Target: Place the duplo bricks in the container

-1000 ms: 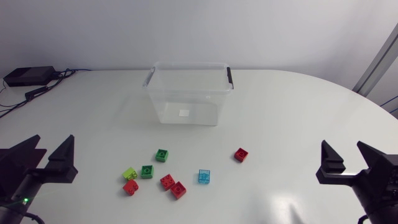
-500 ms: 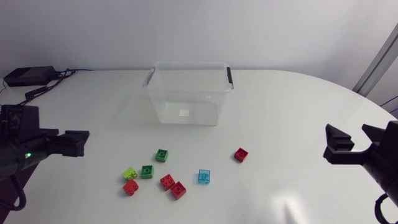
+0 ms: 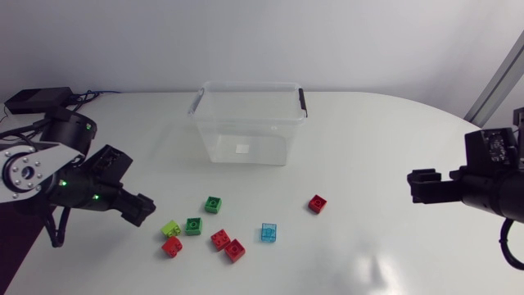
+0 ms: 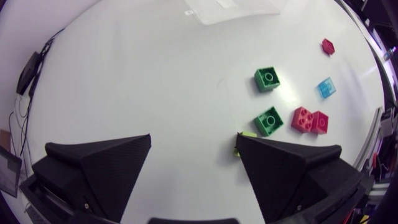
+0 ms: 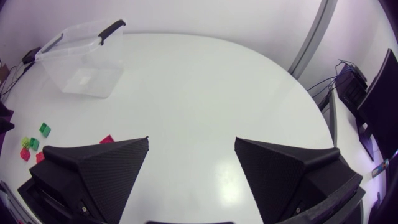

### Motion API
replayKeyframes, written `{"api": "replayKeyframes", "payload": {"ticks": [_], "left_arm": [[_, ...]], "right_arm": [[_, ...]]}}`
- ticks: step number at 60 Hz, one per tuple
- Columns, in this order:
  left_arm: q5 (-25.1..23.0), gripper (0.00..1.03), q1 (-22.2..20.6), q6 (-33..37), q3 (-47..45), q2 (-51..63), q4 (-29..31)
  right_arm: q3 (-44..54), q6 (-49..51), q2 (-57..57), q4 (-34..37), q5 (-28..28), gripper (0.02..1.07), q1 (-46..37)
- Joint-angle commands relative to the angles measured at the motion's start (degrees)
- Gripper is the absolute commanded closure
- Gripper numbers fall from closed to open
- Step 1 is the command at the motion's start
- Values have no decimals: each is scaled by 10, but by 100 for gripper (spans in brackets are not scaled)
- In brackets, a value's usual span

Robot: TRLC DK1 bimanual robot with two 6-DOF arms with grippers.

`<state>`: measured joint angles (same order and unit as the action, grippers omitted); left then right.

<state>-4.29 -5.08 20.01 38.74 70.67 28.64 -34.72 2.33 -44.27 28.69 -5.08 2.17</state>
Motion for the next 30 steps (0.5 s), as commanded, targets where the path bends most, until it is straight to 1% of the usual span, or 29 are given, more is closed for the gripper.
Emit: {"api": "replayKeyframes", "payload": {"ticks": [1,4,6,10,15,25,30], "left_arm": [[-11,11,-10,54,16,28,5],[-12,12,-19,67,16,38,8],[-12,12,-25,77,17,41,9],[-16,12,-34,90,18,52,15],[-19,12,-48,103,15,65,17],[-29,12,-55,125,14,104,11],[-31,14,-56,131,14,114,6]], "right_arm": [[-25,29,-27,21,14,7,4],[-36,58,-38,32,24,7,6],[-47,90,-51,55,38,7,12],[-55,97,-71,72,59,7,13],[-51,102,-100,66,85,9,16],[-47,88,-126,47,95,13,60],[-47,87,-134,30,96,13,70]]}}
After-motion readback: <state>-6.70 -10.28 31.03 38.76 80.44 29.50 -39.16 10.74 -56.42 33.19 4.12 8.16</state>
